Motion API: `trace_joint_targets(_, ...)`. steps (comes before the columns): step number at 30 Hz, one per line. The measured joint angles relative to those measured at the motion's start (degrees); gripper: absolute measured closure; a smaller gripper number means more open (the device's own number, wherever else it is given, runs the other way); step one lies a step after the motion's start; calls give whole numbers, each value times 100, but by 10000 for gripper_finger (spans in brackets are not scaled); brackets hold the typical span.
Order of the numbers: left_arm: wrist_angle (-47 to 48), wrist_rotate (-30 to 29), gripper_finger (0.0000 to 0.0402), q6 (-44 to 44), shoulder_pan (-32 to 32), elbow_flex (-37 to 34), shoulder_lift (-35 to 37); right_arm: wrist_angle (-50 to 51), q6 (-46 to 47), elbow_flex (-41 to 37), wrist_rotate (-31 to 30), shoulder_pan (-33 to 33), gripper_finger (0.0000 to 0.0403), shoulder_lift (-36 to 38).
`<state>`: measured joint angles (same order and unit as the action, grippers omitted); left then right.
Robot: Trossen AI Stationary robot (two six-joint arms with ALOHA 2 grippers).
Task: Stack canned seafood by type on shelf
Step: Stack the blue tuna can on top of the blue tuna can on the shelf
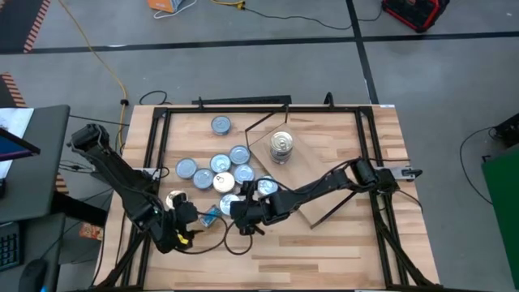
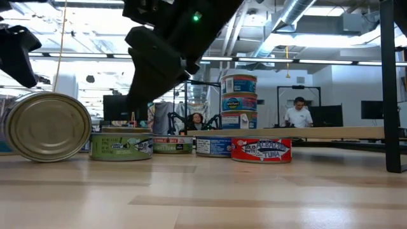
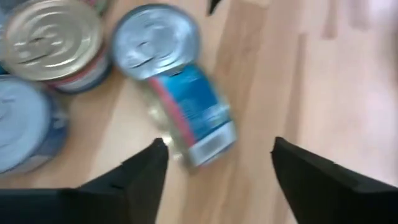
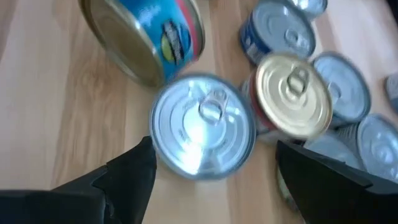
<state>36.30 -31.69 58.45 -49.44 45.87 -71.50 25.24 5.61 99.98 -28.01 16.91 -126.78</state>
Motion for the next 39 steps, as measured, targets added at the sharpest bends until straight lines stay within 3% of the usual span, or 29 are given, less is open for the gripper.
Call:
trace_joint_targets(6, -415, -41, 64, 137, 164, 15, -569, 13, 210, -6, -44, 83, 43, 0)
trace_joint_targets(12, -85, -30, 59, 584, 522, 4, -1059, -81, 210, -6, -55, 196, 43, 0)
trace_joint_targets(19, 72, -297, 58, -410, 465, 259, -1100, -141, 234, -6, -55, 225, 43, 0)
trace_joint_targets(26, 530, -727, 58, -901, 369, 671, -1094, -423, 1279, -2, -65, 230, 43, 0)
trace_joint_targets(33, 391, -1140, 58, -1115, 265, 458, -1096, -833, 1693, 0, -522, 481, 43, 0)
trace_joint_targets(39, -543, -1661, 58, -1336, -33, -74, -1098, -1174, 1708, 0, -1132, 667, 43, -2)
